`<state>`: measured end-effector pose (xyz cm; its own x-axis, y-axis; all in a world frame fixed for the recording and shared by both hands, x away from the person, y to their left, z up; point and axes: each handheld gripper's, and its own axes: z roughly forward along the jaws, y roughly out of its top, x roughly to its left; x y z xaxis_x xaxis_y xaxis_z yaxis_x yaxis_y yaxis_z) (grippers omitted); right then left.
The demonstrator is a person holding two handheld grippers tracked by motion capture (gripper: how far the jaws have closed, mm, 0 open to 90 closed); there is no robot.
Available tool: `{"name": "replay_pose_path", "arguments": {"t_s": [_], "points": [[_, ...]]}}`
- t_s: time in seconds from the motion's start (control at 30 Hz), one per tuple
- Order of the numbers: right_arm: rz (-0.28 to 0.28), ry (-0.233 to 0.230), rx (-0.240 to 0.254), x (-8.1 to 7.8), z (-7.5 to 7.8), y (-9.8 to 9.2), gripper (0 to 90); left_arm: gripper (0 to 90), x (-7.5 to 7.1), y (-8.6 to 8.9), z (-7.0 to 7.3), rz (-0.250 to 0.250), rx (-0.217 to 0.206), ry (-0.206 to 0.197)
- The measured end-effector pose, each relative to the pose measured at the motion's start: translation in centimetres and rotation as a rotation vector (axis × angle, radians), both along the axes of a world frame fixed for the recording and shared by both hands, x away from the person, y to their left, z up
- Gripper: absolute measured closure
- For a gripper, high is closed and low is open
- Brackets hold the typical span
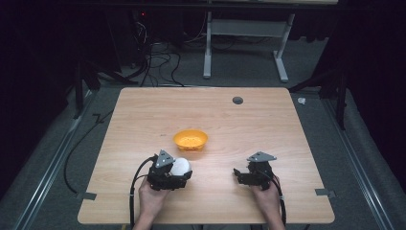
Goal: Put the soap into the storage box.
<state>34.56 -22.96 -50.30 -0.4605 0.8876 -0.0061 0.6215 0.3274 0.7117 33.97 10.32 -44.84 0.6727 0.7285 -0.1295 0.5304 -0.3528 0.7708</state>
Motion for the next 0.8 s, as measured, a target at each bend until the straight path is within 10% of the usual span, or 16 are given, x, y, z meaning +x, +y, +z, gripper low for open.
{"name": "replay_pose_path", "arguments": {"t_s": [0.8], "points": [[0.002,0.001,0.002,0.0,0.0,0.0,21.1,24.5,2.3,-0.6,2.6,-0.007,0.028,-0.048]]}}
